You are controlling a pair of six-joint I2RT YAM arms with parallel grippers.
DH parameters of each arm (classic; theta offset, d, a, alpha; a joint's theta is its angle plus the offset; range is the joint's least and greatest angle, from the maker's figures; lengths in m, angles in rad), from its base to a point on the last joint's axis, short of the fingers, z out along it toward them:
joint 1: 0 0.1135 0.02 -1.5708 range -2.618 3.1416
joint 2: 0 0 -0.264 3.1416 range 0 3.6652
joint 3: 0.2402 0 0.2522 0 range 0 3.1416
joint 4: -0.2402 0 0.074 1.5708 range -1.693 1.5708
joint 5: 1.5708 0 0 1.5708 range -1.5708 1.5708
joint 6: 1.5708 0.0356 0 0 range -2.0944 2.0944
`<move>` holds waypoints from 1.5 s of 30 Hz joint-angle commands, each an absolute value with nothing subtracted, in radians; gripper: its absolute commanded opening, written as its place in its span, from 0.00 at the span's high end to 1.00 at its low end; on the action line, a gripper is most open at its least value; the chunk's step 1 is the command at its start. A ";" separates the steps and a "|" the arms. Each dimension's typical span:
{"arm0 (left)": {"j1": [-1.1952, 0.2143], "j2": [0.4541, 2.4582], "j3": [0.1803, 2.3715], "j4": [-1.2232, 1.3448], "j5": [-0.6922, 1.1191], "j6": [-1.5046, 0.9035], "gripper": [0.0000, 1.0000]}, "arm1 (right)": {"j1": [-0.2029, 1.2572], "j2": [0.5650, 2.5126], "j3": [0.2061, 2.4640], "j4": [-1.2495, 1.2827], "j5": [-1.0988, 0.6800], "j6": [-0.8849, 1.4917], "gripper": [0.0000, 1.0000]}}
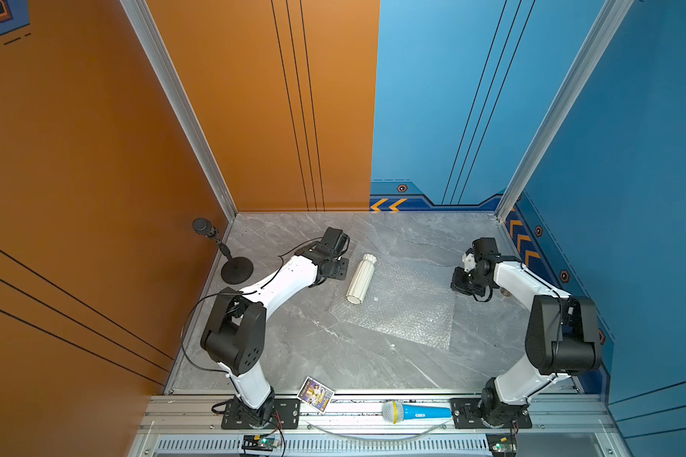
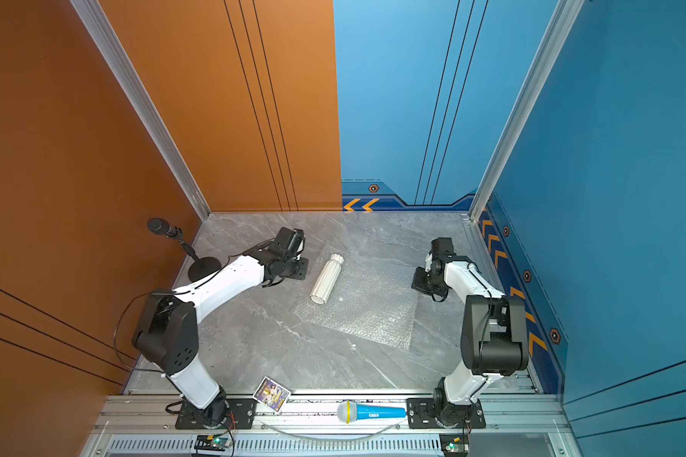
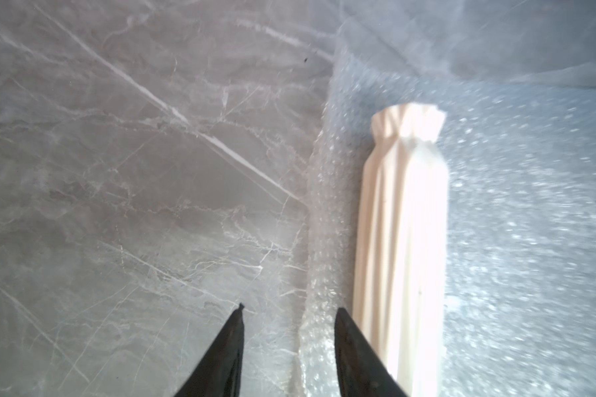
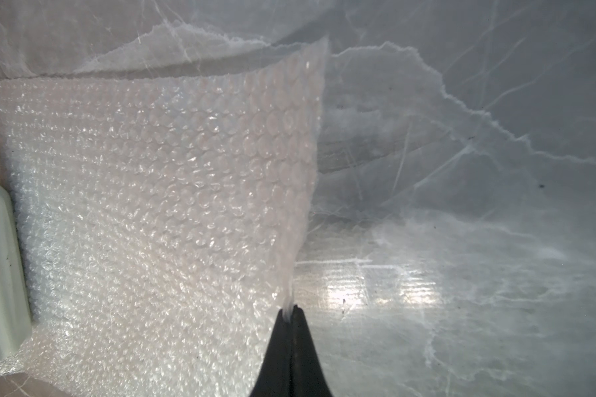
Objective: Unwrap the vase from the bubble wrap
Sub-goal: Unwrap the bubble wrap at the center of the board, then pick up the vase from the bubble wrap.
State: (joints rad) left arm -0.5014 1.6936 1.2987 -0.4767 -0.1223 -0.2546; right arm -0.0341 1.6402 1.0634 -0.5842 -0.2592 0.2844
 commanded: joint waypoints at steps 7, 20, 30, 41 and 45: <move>-0.517 1.596 1.272 -0.457 -0.061 -0.259 0.47 | -0.040 1.558 1.080 -0.627 -0.242 0.285 0.70; -0.579 1.724 1.360 -0.506 -0.005 -0.274 0.28 | 0.034 1.382 1.127 -0.694 -0.206 0.317 0.54; -0.609 1.916 1.498 -0.583 -0.027 -0.286 0.25 | 0.173 1.391 1.189 -0.708 -0.173 0.336 0.53; -0.625 2.049 1.571 -0.598 -0.074 -0.284 0.26 | 0.211 1.448 1.200 -0.690 -0.169 0.344 0.52; -0.635 2.089 1.607 -0.610 -0.093 -0.278 0.28 | 0.212 1.460 1.204 -0.685 -0.173 0.342 0.52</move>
State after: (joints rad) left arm -0.6220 2.0651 1.5707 -0.5728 -0.0544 -0.2779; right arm 0.2050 1.4513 1.1790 -0.6735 -0.1936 0.3229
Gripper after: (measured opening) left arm 0.727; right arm 0.477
